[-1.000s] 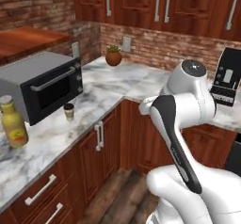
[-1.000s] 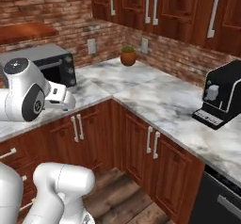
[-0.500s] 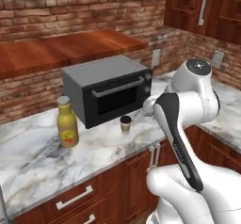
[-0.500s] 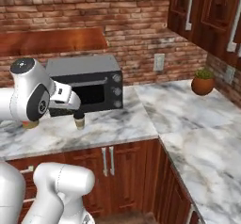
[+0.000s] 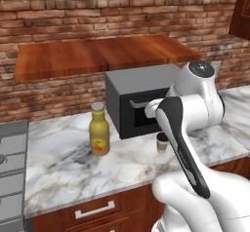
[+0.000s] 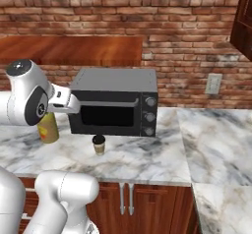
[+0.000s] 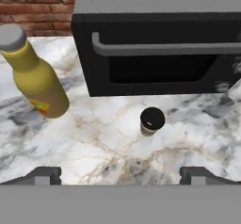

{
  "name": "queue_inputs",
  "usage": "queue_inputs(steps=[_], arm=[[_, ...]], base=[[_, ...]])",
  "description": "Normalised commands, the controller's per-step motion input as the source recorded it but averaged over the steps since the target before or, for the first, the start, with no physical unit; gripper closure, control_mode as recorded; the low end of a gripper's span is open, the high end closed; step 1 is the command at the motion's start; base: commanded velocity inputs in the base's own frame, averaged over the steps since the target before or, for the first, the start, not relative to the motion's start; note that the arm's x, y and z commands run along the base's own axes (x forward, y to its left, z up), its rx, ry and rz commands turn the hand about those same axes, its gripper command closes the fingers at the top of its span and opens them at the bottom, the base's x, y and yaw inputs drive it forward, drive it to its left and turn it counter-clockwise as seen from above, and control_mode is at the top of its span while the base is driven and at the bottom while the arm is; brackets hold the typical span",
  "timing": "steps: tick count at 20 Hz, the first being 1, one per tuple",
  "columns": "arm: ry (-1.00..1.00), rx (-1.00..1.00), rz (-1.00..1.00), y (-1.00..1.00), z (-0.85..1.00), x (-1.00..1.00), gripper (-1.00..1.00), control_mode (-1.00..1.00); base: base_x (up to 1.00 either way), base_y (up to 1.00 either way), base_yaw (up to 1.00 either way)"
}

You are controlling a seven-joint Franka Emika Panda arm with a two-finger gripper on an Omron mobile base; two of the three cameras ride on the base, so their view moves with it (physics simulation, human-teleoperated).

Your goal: Move the drinks to the dining counter.

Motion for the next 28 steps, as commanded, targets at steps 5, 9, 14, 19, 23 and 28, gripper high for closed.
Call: queue_inputs(steps=[5,9,14,19,23,28], arm=[[0.0,0.0,0.0,0.0,0.0,0.0,-1.0,1.0],[0.0,0.0,0.0,0.0,0.0,0.0,-1.0,1.0],[0.0,0.0,0.0,0.0,0.0,0.0,-1.0,1.0],[0.0,0.0,0.0,0.0,0.0,0.0,-1.0,1.0],[0.0,0.0,0.0,0.0,0.0,0.0,-1.0,1.0],[0.0,0.0,0.0,0.0,0.0,0.0,-1.0,1.0]], base=[[0.05,0.67,0.04],[0.01,0.74,0.29],[-0.79,0.39,0.14],[-0.24,0.98,0.0],[0.54,0.91,0.01],[0.43,0.99,0.09]])
